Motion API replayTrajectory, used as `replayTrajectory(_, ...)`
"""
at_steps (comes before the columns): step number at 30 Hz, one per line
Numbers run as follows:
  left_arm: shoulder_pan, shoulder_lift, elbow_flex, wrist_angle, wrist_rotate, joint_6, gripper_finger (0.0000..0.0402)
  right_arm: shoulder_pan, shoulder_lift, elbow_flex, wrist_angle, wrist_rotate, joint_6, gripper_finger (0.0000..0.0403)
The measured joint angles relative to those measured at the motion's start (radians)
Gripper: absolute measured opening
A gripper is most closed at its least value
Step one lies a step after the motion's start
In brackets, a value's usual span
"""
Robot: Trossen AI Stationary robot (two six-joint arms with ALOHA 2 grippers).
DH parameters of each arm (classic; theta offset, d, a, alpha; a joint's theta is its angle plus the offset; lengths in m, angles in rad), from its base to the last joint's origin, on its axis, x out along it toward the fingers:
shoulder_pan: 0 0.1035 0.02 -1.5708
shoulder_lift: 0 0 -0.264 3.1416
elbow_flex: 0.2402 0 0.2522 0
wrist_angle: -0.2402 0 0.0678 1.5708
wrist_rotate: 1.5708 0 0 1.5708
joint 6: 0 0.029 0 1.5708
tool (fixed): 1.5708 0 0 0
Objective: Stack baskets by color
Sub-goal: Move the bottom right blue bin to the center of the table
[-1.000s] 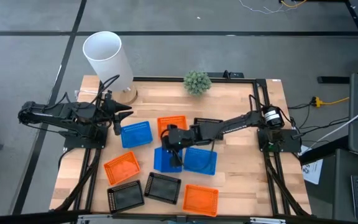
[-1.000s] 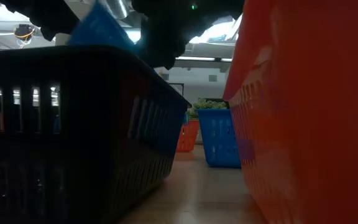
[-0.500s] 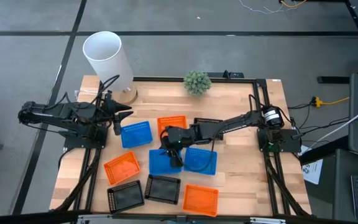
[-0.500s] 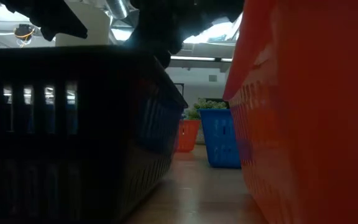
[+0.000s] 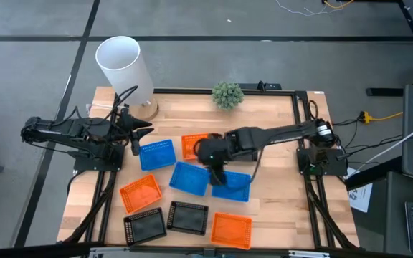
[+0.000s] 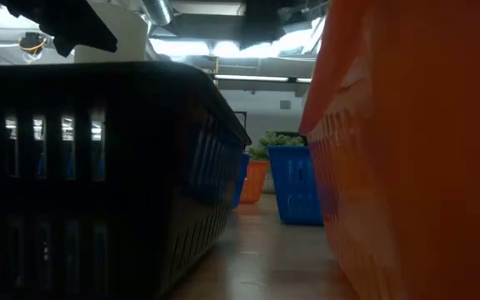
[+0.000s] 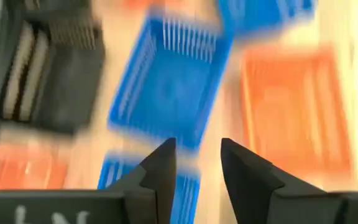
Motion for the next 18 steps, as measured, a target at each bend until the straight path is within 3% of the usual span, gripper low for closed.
replayTrajectory(5, 0.0, 0.0, 0.0, 0.0, 0.0, 0.0, 0.0092, 0.07, -0.033, -0.079, -0.241, 0.1, 0.067, 0.0121)
replayTrajectory(8, 0.0, 0.0, 0.0, 0.0, 0.0, 0.0, 0.0092, 0.105, -0.058, -0.185, -0.266, 0.111, 0.177, 0.0121)
replayTrajectory(12, 0.0, 0.0, 0.0, 0.001, 0.0, 0.001, 0.0092, 0.161, -0.098, -0.286, -0.227, 0.104, 0.306, 0.0121)
replayTrajectory(18, 0.0, 0.0, 0.0, 0.005, 0.0, -0.01, 0.0092, 0.211, -0.116, -0.29, -0.026, 0.106, 0.281, 0.0121)
